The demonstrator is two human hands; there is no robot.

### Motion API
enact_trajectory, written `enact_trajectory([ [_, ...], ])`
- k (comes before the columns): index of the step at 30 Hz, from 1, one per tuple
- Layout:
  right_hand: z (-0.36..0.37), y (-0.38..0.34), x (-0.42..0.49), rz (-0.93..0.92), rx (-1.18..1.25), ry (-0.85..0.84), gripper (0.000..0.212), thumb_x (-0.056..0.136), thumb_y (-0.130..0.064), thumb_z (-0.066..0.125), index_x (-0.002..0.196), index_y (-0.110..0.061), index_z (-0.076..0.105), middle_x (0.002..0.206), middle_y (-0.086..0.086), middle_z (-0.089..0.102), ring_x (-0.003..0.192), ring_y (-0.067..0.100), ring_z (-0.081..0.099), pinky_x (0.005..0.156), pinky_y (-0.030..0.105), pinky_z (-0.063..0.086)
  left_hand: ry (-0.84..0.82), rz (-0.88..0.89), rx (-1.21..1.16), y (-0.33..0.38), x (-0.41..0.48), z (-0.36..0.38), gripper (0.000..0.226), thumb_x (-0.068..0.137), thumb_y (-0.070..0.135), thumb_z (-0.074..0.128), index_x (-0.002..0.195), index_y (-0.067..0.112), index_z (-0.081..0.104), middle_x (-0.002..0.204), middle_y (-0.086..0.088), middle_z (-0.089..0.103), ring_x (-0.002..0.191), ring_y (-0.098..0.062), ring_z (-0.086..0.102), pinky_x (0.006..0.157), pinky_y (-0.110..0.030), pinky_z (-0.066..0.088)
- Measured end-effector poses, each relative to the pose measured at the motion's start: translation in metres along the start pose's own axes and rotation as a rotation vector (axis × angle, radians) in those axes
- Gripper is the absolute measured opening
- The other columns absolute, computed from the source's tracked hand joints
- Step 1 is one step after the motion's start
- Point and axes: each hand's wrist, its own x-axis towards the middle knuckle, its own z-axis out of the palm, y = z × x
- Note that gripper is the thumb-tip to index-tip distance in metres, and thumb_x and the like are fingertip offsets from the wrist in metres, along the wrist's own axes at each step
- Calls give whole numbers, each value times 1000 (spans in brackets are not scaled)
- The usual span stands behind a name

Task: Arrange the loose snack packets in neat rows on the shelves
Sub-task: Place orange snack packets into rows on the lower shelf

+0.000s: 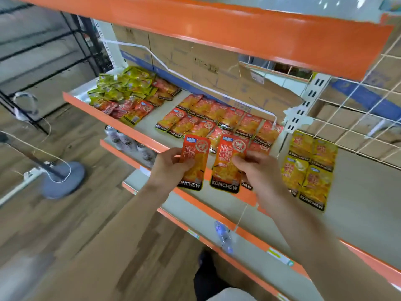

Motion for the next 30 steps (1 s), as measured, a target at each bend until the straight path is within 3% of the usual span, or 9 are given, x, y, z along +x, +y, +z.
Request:
enact_trajectory([
  [3, 22, -4, 23, 3, 5, -13, 15, 78, -25, 78, 76, -11, 72, 76, 6, 67, 70, 23, 60, 71, 39, 48, -3, -5, 24, 4, 30, -12, 19, 91, 5, 70, 96, 23, 69, 69, 9, 74, 62, -11, 70, 66, -28, 59],
  [7, 43, -17, 45, 15, -96, 6, 10, 86, -24, 76, 93, -17, 74, 86, -2, 74, 83, 22, 71, 83, 41, 58, -8, 11, 37, 17, 65, -23, 19, 91, 6, 70, 92, 25, 67, 66, 12, 72, 60, -8, 70, 63, -24, 58],
  [10, 56, -27, 56, 12, -96, 29, 7, 88, -21, 75, 90, -14, 73, 85, 1, 72, 73, 19, 67, 78, 43, 58, -34, 20, 50, 24, 89, -28, 16, 90, 6, 70, 95, 21, 68, 69, 10, 72, 60, -7, 69, 61, -21, 57],
  [13, 67, -30, 63, 26, -110, 67, 17, 90, -18, 72, 74, -22, 67, 87, 15, 71, 70, 36, 64, 74, 44, 58, -65, 23, 106, 24, 112, -30, 14, 91, 9, 71, 100, 19, 67, 79, 7, 69, 72, -14, 67, 73, -30, 57],
  [17, 83, -20, 76, 15, -177, 184, 16, 89, -14, 71, 75, -9, 69, 70, 10, 65, 57, 18, 55, 54, 24, 44, -139, 105, 265, 15, 147, -31, 29, 89, 14, 74, 76, 35, 58, 77, 7, 65, 81, -26, 68, 82, -40, 58],
  [20, 97, -9, 82, 17, -322, 283, 15, 89, -16, 69, 75, -12, 66, 68, -2, 64, 55, 5, 54, 46, 9, 37, -220, 178, 389, 6, 165, -31, 24, 88, 17, 74, 77, 29, 58, 74, 12, 63, 69, -9, 62, 72, -32, 55],
  [23, 108, 6, 86, 49, -406, 349, 9, 90, -18, 66, 85, -10, 67, 78, 1, 69, 70, 18, 65, 62, 26, 54, -313, 270, 489, -5, 177, -31, 11, 89, 21, 74, 94, 18, 65, 74, 9, 63, 64, -7, 57, 53, -16, 42],
  [25, 114, 11, 85, 49, -417, 374, 8, 91, -14, 63, 83, -13, 64, 73, 0, 66, 61, 18, 62, 53, 26, 54, -327, 322, 535, -8, 182, -31, 13, 88, 21, 74, 87, 17, 62, 68, 10, 56, 61, -11, 49, 47, -12, 31],
  [30, 125, 19, 88, 13, -535, 444, 12, 93, -13, 61, 103, -8, 66, 81, 1, 68, 68, 15, 64, 58, 31, 53, -359, 393, 628, -17, 193, -32, 17, 90, 32, 71, 91, 18, 61, 73, 9, 54, 86, -22, 49, 69, -31, 32],
])
